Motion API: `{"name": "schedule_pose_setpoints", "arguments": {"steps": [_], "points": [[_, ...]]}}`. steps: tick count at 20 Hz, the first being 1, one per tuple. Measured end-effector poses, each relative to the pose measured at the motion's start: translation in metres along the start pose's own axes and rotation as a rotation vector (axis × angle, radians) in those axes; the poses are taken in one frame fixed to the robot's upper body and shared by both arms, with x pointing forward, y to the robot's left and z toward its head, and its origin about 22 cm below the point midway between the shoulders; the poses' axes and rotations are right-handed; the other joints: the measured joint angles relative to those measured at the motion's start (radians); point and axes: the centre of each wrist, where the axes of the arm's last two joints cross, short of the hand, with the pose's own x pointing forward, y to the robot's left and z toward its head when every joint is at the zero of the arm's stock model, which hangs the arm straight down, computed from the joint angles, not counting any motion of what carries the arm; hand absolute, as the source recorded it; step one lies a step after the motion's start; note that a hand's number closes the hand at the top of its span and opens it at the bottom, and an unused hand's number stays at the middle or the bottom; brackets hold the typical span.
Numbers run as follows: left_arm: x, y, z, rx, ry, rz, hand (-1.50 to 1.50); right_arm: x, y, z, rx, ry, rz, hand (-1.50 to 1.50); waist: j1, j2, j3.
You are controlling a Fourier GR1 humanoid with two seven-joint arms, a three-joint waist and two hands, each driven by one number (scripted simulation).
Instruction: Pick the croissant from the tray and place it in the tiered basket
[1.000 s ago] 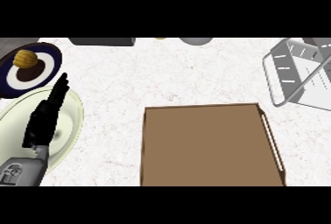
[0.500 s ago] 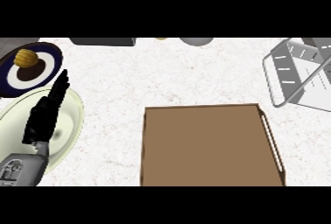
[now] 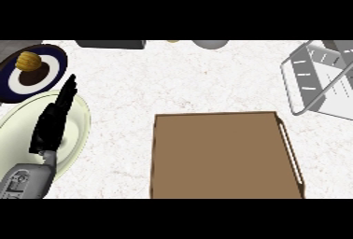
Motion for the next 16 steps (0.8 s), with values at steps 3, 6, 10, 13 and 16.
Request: {"name": "schedule_pose_setpoints", "arguments": {"steps": [3,6,10,13,16], "points": [[0.0,0.002,0.0,-0.004,-0.007,0.0,0.0,-0.012,0.006,0.004,0.049,0.045,-0.043,-1.5,-0.001,0.0,0.001],[-0.002,0.0,0.002,-0.003,-0.004,-0.004,0.0,-0.018,0.011,0.006,0.051,0.052,-0.109,-1.5,-0.004,0.0,0.003],[0.0,-0.003,0.0,-0.002,-0.009,0.001,0.0,-0.029,0.017,0.01,-0.006,0.05,-0.22,-1.5,-0.004,0.003,0.006],[-0.005,0.001,-0.001,0.003,-0.004,0.0,0.0,-0.03,0.012,0.01,-0.064,0.038,-0.287,-1.5,-0.004,0.005,0.008],[-0.006,0.003,0.002,-0.003,-0.003,-0.002,0.0,-0.03,-0.004,0.01,-0.126,0.042,-0.333,-1.5,0.0,0.007,0.009]]}}
